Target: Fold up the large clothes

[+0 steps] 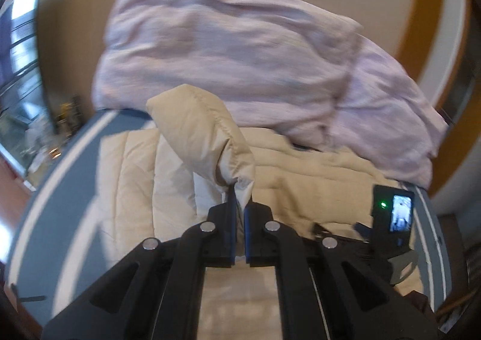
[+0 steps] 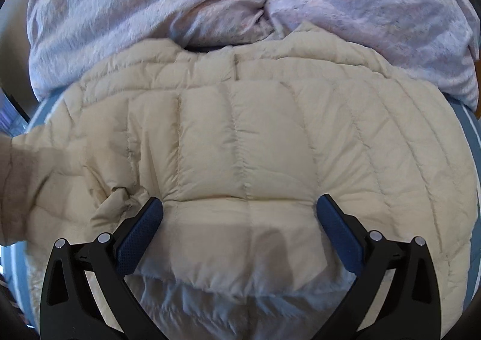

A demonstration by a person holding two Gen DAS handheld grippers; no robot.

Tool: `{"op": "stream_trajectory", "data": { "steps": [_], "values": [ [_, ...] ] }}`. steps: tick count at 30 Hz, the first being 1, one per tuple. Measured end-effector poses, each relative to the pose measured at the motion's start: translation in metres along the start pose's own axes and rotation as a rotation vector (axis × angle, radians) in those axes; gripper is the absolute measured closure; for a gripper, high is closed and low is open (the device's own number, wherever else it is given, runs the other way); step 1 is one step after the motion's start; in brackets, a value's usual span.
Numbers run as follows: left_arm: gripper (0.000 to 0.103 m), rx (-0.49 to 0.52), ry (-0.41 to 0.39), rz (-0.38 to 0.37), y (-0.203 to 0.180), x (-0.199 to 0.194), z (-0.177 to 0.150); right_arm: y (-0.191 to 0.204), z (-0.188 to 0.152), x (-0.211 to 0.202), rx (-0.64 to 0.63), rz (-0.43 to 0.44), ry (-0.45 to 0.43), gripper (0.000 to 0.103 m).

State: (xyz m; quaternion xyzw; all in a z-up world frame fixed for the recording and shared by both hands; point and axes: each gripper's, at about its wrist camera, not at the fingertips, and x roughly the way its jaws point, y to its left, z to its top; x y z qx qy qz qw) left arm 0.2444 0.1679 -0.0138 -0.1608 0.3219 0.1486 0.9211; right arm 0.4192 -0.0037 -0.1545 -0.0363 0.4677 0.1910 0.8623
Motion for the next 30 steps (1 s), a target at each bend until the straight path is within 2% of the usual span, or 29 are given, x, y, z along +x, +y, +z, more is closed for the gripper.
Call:
{"op": "stream_trajectory", "data": {
  "steps": [2,7,11,16,19,21,23,24,28,30],
  "values": [
    [0.099,0.03,0.009,-0.032,-0.023,0.009,-0.002,-0.01,0.0,-0.012,0.015,0.003,-0.022,0.001],
    [0.099,0.094,0.051,-0.103,-0.077,0.036,-0.011,-0.041,-0.003,-0.038,0.05,-0.077,-0.084,0.001],
    [0.099,0.124,0.093,-0.148,-0.11,0.054,-0.024,-0.069,-0.007,-0.042,0.103,-0.096,-0.095,0.001],
    [0.098,0.148,0.148,-0.169,-0.137,0.078,-0.038,-0.095,-0.016,-0.042,0.15,-0.092,-0.09,0.001],
    [0.093,0.135,0.166,-0.175,-0.139,0.084,-0.042,-0.097,-0.021,-0.045,0.15,-0.071,-0.108,0.001],
    [0.074,0.133,0.153,-0.175,-0.135,0.08,-0.041,-0.099,-0.023,-0.05,0.14,-0.062,-0.121,0.001],
    [0.06,0.133,0.127,-0.159,-0.13,0.073,-0.038,-0.096,-0.023,-0.055,0.128,-0.052,-0.143,0.001],
    [0.057,0.135,0.109,-0.141,-0.124,0.069,-0.036,-0.095,-0.023,-0.058,0.124,-0.045,-0.155,0.001],
    [0.056,0.127,0.088,-0.071,-0.098,0.063,-0.031,-0.085,-0.023,-0.072,0.104,0.003,-0.207,0.003],
    [0.056,0.128,0.087,-0.011,-0.081,0.064,-0.033,-0.074,-0.022,-0.081,0.076,0.04,-0.237,0.015]
  ]
}}
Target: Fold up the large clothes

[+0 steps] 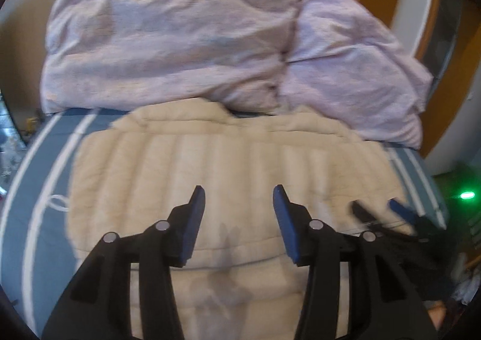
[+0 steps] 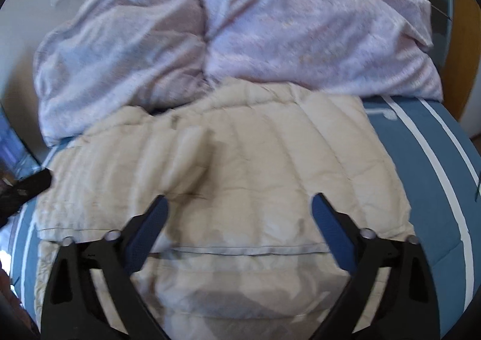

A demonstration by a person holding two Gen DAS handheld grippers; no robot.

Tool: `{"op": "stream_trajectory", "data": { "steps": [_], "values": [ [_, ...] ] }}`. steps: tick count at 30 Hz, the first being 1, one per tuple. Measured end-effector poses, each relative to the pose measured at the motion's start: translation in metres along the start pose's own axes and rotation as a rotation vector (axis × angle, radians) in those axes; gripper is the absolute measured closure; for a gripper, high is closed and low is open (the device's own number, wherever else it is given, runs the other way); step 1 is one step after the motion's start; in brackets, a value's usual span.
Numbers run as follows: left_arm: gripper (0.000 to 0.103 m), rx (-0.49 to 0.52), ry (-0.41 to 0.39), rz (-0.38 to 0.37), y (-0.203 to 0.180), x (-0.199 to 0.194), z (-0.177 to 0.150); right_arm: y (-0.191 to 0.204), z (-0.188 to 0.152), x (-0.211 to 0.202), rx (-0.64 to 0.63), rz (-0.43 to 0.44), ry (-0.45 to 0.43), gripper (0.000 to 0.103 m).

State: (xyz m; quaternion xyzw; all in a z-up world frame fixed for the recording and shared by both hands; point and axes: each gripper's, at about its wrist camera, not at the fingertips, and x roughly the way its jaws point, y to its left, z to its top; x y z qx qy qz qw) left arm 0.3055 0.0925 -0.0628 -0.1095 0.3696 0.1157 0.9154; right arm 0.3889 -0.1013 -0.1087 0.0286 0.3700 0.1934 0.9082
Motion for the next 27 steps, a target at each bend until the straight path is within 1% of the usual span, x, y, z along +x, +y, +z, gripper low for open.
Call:
{"op": "stream_trajectory", "data": {
  "steps": [1,2,3,4,5,6,7,9,12,15,17,21,27],
  "values": [
    [0.056,0.0,0.002,0.022,0.006,0.001,-0.002,0.004,0.001,-0.002,-0.009,0.01,-0.006,0.018],
    [0.056,-0.001,0.007,0.045,0.013,0.003,-0.004,0.012,0.002,-0.005,-0.023,0.037,-0.02,0.027],
    [0.056,-0.002,0.013,0.072,0.022,0.006,-0.008,0.017,0.003,-0.007,-0.03,0.055,-0.027,0.033],
    [0.056,-0.003,0.018,0.102,0.03,0.008,-0.011,0.023,0.004,-0.007,-0.041,0.081,-0.034,0.036],
    [0.056,-0.006,0.002,0.116,0.035,0.009,-0.013,0.027,0.004,-0.007,-0.049,0.097,-0.037,0.044],
    [0.056,-0.007,0.006,0.139,0.042,0.012,-0.016,0.032,0.004,-0.006,-0.063,0.111,-0.038,0.048],
    [0.055,-0.009,0.01,0.158,0.049,0.015,-0.018,0.038,0.003,-0.004,-0.079,0.12,-0.038,0.05],
    [0.054,-0.013,0.018,0.18,0.058,0.02,-0.022,0.047,-0.001,0.003,-0.116,0.127,-0.037,0.058],
    [0.052,-0.018,0.031,0.207,0.068,0.031,-0.026,0.052,-0.007,0.019,-0.15,0.11,-0.006,0.063],
    [0.052,-0.034,0.056,0.218,0.078,0.043,-0.031,0.045,-0.014,0.042,-0.116,0.114,0.07,0.066],
    [0.052,-0.047,0.069,0.216,0.084,0.052,-0.033,0.037,-0.017,0.053,-0.087,0.125,0.105,0.066],
    [0.045,-0.048,0.068,0.211,0.089,0.062,-0.038,0.032,-0.021,0.062,-0.074,0.127,0.13,0.067],
    [0.042,-0.027,0.053,0.212,0.089,0.072,-0.043,0.032,-0.027,0.067,-0.081,0.106,0.126,0.067]
  ]
}}
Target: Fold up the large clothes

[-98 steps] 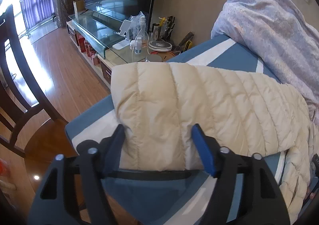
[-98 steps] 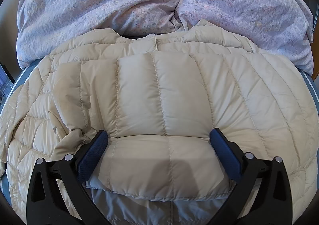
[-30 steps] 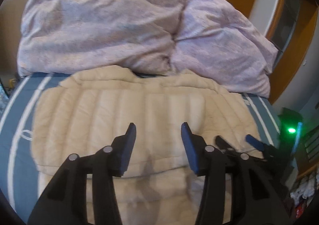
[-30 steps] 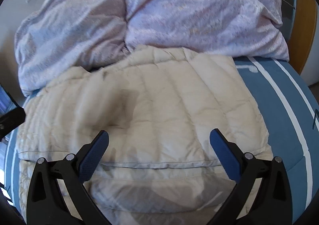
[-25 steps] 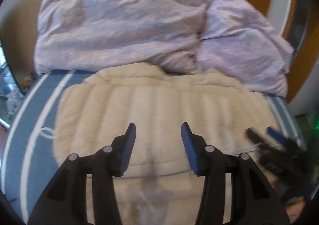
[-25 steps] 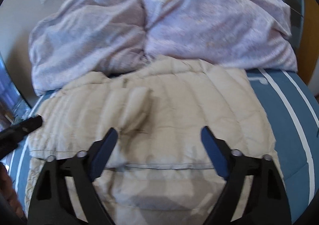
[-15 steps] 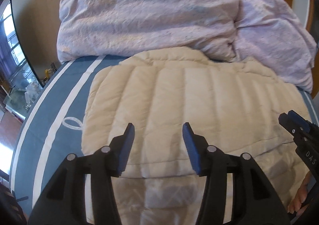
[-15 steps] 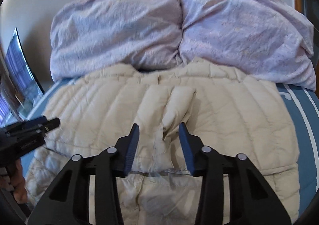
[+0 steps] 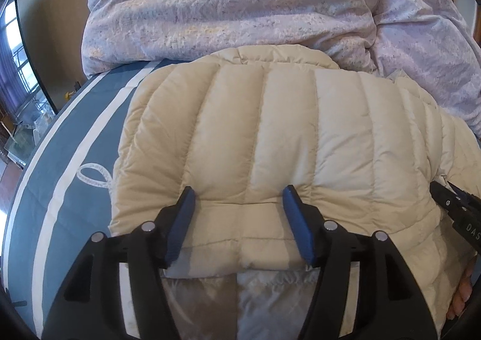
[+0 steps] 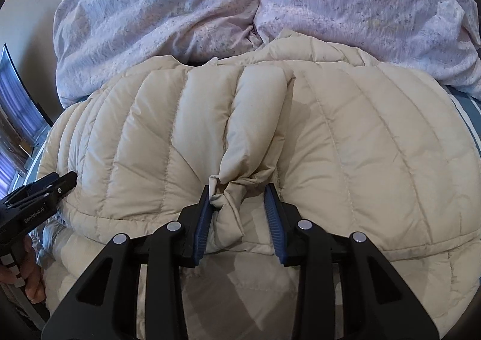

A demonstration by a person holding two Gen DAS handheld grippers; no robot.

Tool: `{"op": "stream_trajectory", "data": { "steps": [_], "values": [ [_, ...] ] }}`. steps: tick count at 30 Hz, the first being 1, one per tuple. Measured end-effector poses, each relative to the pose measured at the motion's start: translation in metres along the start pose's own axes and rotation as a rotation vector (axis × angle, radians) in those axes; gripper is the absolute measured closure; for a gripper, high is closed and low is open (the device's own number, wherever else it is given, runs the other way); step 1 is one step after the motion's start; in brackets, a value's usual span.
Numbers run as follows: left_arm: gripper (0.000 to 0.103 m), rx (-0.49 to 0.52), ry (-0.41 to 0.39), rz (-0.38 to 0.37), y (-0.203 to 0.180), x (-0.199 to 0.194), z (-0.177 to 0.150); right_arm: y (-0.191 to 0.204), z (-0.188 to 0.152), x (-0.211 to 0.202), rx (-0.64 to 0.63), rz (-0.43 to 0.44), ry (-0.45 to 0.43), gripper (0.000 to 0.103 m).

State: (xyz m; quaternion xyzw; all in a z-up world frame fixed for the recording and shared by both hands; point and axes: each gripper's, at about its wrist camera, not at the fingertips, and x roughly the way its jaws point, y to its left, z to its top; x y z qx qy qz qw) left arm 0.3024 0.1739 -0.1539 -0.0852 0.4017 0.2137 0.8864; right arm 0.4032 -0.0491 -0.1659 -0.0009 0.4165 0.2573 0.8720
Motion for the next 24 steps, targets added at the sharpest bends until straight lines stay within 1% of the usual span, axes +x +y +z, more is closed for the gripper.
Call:
{"op": "stream_trajectory", "data": {
  "steps": [7,10,11,13,14,15,17,18,19,20,22,24],
  "values": [
    [0.038,0.002,-0.005,0.002,-0.001,0.004,-0.001,-0.003,0.0,0.0,0.014,0.014,-0.004,0.066],
    [0.033,-0.006,-0.002,-0.004,0.001,0.006,-0.001,-0.005,-0.001,-0.001,0.023,0.036,-0.006,0.063],
    [0.031,-0.007,-0.001,-0.007,0.001,0.006,-0.001,-0.005,0.0,-0.001,0.022,0.039,-0.008,0.06],
    [0.026,-0.003,-0.007,-0.006,0.001,0.003,-0.001,-0.002,0.001,-0.006,-0.002,0.008,-0.013,0.047],
    [0.022,0.0,-0.01,-0.003,0.002,0.0,-0.002,0.0,0.002,-0.011,-0.016,-0.011,-0.018,0.028],
    [0.019,0.004,-0.018,-0.011,0.003,-0.007,-0.004,0.002,0.003,-0.02,-0.035,-0.033,-0.036,0.012],
    [0.015,0.001,-0.04,-0.044,0.01,-0.024,-0.009,0.0,0.004,-0.043,-0.056,-0.028,-0.109,0.008],
    [0.013,-0.001,-0.043,-0.057,0.015,-0.032,-0.012,-0.003,0.004,-0.057,-0.061,-0.021,-0.136,0.005],
    [0.013,-0.004,-0.044,-0.068,0.022,-0.039,-0.016,-0.006,0.004,-0.066,-0.062,-0.018,-0.144,0.004],
    [0.012,-0.006,-0.042,-0.073,0.027,-0.044,-0.02,-0.014,0.004,-0.08,-0.057,-0.017,-0.145,0.002],
    [0.012,-0.024,-0.029,-0.09,0.047,-0.058,-0.034,-0.026,0.002,-0.092,-0.051,-0.008,-0.118,0.001],
    [0.012,-0.046,-0.005,-0.102,0.067,-0.067,-0.05,-0.044,-0.006,-0.104,-0.037,0.011,-0.049,0.001]
  ]
}}
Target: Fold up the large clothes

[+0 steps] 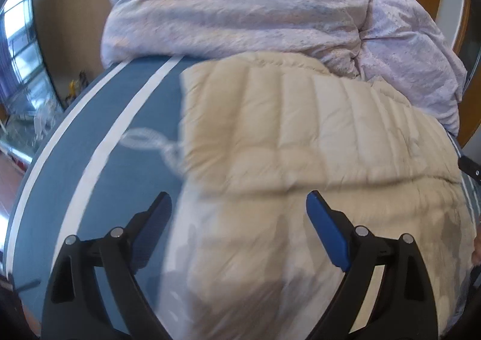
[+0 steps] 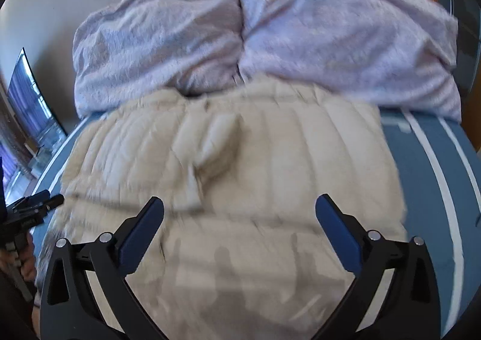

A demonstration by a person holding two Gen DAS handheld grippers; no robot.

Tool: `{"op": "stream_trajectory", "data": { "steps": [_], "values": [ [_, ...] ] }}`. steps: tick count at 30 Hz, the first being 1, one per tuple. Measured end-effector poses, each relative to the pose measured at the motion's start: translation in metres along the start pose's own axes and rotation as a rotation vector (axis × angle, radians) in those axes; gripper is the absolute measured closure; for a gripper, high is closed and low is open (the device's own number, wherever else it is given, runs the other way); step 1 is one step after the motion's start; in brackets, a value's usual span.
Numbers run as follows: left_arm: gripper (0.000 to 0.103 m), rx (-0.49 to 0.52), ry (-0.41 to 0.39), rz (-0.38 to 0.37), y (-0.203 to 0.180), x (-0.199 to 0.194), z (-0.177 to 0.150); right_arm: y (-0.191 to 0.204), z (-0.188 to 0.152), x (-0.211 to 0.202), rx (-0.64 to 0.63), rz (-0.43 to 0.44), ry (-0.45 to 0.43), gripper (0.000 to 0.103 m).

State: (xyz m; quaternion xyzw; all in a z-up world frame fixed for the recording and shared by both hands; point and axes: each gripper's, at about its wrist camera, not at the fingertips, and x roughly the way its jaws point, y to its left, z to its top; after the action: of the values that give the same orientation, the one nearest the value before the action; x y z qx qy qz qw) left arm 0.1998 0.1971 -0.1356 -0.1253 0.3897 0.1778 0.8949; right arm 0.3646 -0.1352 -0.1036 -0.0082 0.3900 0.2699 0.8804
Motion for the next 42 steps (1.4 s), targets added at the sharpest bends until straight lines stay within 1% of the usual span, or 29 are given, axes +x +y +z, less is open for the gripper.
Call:
{"op": "stream_trajectory", "data": {
  "steps": [1,4,5,7,10,14,16,19,21,24,26,27,31,32,33,35,37,40,42],
  "values": [
    [0.012,-0.012,0.012,-0.003,0.01,-0.005,-0.008,-0.012,-0.007,-0.006,0.015,0.01,0.049,0.001],
    [0.012,-0.047,0.042,-0.015,0.036,-0.021,-0.035,-0.037,-0.029,-0.019,0.053,0.037,0.133,0.001],
    [0.012,-0.054,0.045,-0.019,0.041,-0.025,-0.04,-0.05,-0.041,-0.027,0.072,0.048,0.164,0.001],
    [0.013,-0.071,0.043,-0.034,0.054,-0.038,-0.056,-0.062,-0.057,-0.038,0.092,0.048,0.193,0.001],
    [0.014,-0.086,0.04,-0.083,0.064,-0.056,-0.078,-0.09,-0.087,-0.064,0.142,0.068,0.197,0.001],
    [0.02,-0.085,0.044,-0.124,0.067,-0.07,-0.1,-0.123,-0.121,-0.095,0.229,0.101,0.184,0.001],
    [0.024,-0.082,0.052,-0.132,0.066,-0.073,-0.107,-0.138,-0.135,-0.106,0.272,0.122,0.177,0.001],
    [0.029,-0.079,0.068,-0.149,0.065,-0.076,-0.119,-0.153,-0.152,-0.117,0.319,0.147,0.175,0.006],
    [0.032,-0.078,0.075,-0.158,0.064,-0.078,-0.127,-0.159,-0.16,-0.121,0.337,0.155,0.176,0.01],
    [0.034,-0.081,0.081,-0.167,0.062,-0.08,-0.137,-0.167,-0.174,-0.123,0.359,0.166,0.188,0.013],
    [0.035,-0.084,0.087,-0.175,0.062,-0.081,-0.144,-0.17,-0.181,-0.123,0.374,0.184,0.192,0.016],
    [0.037,-0.08,0.076,-0.171,0.061,-0.083,-0.147,-0.171,-0.182,-0.126,0.375,0.195,0.179,0.017],
    [0.04,-0.087,0.072,-0.198,0.06,-0.089,-0.155,-0.172,-0.192,-0.128,0.4,0.284,0.177,0.029],
    [0.043,-0.088,0.073,-0.204,0.059,-0.09,-0.156,-0.171,-0.195,-0.127,0.406,0.32,0.178,0.031],
    [0.044,-0.086,0.072,-0.207,0.057,-0.09,-0.157,-0.169,-0.197,-0.126,0.407,0.339,0.178,0.034],
    [0.045,-0.082,0.072,-0.213,0.055,-0.092,-0.16,-0.164,-0.201,-0.123,0.405,0.394,0.183,0.039],
    [0.046,-0.082,0.073,-0.221,0.053,-0.093,-0.162,-0.159,-0.203,-0.122,0.402,0.419,0.179,0.04],
    [0.05,-0.08,0.074,-0.225,0.05,-0.095,-0.164,-0.154,-0.205,-0.119,0.409,0.44,0.184,0.05],
    [0.056,-0.082,0.076,-0.227,0.048,-0.095,-0.165,-0.153,-0.205,-0.117,0.417,0.454,0.185,0.056]
  ]
}}
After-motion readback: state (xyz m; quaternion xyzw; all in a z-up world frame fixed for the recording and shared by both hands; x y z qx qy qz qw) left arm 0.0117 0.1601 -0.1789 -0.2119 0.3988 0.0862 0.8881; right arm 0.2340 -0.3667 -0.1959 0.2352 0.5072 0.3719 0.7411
